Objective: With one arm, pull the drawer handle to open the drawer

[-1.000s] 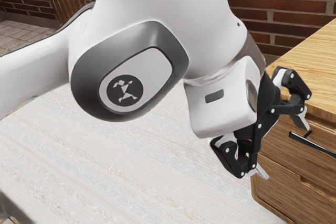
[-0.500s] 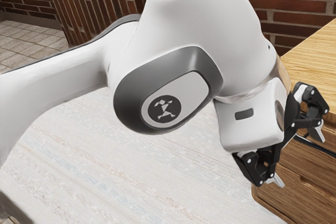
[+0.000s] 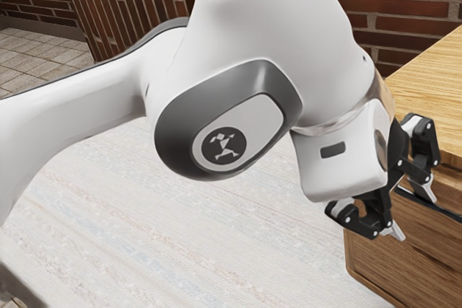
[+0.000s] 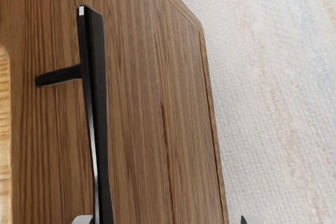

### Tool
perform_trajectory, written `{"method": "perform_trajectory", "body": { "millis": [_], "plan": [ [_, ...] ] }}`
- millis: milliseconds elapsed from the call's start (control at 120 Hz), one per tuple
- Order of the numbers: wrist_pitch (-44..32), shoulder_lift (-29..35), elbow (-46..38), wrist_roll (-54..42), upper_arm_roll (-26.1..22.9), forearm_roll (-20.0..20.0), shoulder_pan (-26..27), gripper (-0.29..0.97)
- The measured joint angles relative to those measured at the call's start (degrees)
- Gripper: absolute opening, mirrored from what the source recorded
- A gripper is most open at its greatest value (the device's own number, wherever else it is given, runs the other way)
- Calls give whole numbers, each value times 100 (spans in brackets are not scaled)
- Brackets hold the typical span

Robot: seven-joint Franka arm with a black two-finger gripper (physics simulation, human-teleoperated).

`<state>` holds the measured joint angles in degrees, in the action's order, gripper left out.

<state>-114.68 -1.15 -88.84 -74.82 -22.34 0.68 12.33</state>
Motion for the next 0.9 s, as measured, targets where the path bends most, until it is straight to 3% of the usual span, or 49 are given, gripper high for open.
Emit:
{"method": "perform_trajectory", "body": {
  "millis": [433, 900],
  "plan": [
    [38, 382, -414, 141, 11, 13, 71, 21],
    [66, 965, -1011, 331, 7, 122, 265, 21]
  ]
}}
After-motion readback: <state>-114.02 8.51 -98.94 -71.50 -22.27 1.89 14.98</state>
